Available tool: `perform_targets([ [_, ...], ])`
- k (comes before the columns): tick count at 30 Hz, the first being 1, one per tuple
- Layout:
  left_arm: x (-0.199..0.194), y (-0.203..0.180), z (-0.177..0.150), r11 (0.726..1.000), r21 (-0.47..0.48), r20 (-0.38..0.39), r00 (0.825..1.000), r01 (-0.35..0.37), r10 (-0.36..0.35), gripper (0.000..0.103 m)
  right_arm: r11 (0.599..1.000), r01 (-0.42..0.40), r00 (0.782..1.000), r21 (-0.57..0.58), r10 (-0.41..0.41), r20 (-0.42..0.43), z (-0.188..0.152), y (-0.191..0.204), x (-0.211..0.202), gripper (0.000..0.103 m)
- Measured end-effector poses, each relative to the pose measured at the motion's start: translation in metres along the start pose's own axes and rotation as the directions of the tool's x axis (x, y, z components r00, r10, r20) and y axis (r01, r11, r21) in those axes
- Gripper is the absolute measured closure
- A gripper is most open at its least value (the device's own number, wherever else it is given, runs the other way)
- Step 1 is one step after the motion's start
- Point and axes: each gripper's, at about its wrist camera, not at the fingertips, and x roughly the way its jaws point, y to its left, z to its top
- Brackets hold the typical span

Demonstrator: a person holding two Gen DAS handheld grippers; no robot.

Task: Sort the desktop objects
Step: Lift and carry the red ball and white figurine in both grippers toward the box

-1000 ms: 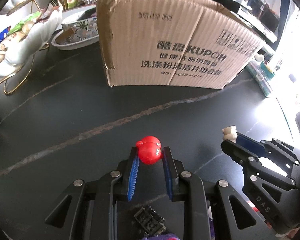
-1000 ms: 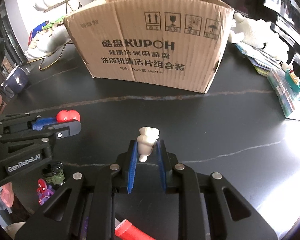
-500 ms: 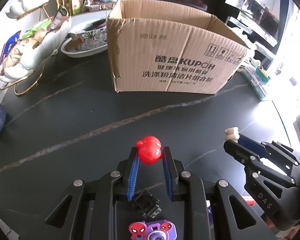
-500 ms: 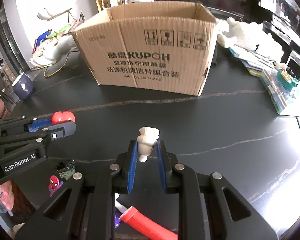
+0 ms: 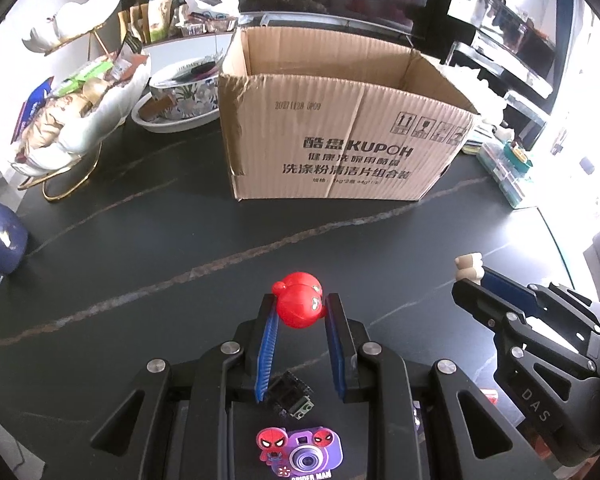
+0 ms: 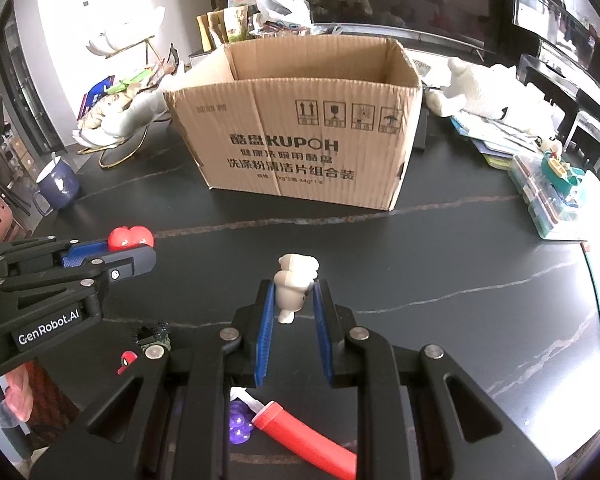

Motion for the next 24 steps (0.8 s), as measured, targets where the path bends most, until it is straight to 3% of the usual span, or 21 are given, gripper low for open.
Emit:
perform_targets([
  [24, -0.046, -0.007, 0.027, 1.0, 0.02, 0.107, 0.994, -0.023, 0.021, 0.081, 0.999, 0.0, 0.992, -0.039, 0.005, 0.125, 0.034, 0.011, -0.053, 0.085],
])
